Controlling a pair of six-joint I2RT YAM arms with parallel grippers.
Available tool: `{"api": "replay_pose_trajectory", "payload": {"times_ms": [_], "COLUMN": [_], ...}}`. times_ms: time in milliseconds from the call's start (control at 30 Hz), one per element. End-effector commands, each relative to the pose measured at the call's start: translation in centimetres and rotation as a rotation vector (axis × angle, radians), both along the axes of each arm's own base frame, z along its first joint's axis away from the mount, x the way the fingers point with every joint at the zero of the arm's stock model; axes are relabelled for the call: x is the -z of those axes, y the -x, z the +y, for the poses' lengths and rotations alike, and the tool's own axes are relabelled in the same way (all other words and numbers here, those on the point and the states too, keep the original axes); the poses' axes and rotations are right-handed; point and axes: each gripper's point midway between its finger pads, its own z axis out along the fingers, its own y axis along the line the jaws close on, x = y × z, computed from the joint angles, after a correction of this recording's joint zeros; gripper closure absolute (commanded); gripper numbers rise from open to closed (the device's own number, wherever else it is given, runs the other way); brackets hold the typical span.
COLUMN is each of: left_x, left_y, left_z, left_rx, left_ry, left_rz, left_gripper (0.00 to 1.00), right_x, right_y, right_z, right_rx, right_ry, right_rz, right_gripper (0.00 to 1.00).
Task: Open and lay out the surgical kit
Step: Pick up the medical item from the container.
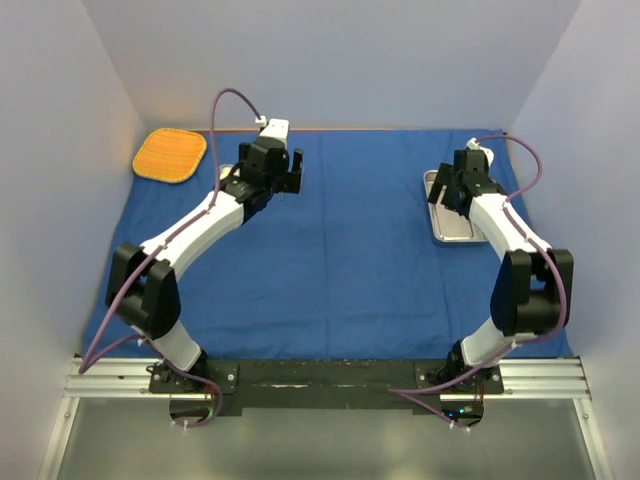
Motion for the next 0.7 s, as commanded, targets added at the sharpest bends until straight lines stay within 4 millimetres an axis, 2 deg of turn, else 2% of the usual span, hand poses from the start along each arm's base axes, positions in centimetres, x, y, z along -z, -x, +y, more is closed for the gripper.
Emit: {"api": "replay_pose_trajectory", "payload": {"times_ms": [0, 33, 67, 100, 133, 167, 233, 367, 467, 667], "left_x": [1.0, 1.7, 1.3, 1.7, 1.5, 1.5, 1.4, 1.9, 2.2, 2.3], "left_y": [2.4, 2.9, 3.1, 3.4, 3.6, 3.7, 4.0, 4.2, 4.3, 4.2], "left_z": [1.7, 2.1, 2.3, 2.5, 2.6, 2.7, 2.9, 2.8, 2.6, 2.3], "left_rx": [0.015, 0.014, 0.011, 0.012, 0.014, 0.016, 0.021, 0.038, 0.051, 0.066], "left_ry": [-0.072, -0.085, -0.085, -0.097, -0.097, -0.099, -0.105, -0.107, -0.107, -0.1], "left_rz": [0.026, 0.036, 0.027, 0.036, 0.028, 0.026, 0.025, 0.029, 0.033, 0.035], "left_gripper": [0.0, 0.0, 0.0, 0.0, 0.0, 0.0, 0.0, 0.0, 0.0, 0.0], "right_x": [0.5, 0.9, 1.1, 2.4, 3.0, 3.3, 4.0, 4.7, 5.4, 5.9], "right_y": [-2.9, -3.4, -3.9, -4.1, -4.3, -4.4, -4.6, -5.0, -5.2, -5.9], "right_z": [-1.5, -1.3, -1.0, -0.9, -0.8, -1.8, -1.7, -1.1, -0.7, 0.2], "right_rx": [0.023, 0.003, -0.021, -0.044, -0.058, -0.048, -0.074, -0.137, -0.184, -0.279], "right_ry": [0.021, 0.022, 0.017, 0.024, 0.024, 0.014, 0.013, 0.005, -0.007, -0.039], "right_rz": [-0.023, -0.015, -0.01, 0.024, 0.036, 0.043, 0.057, 0.067, 0.081, 0.083], "right_gripper": [0.14, 0.15, 0.18, 0.18, 0.2, 0.22, 0.28, 0.41, 0.55, 0.57]}}
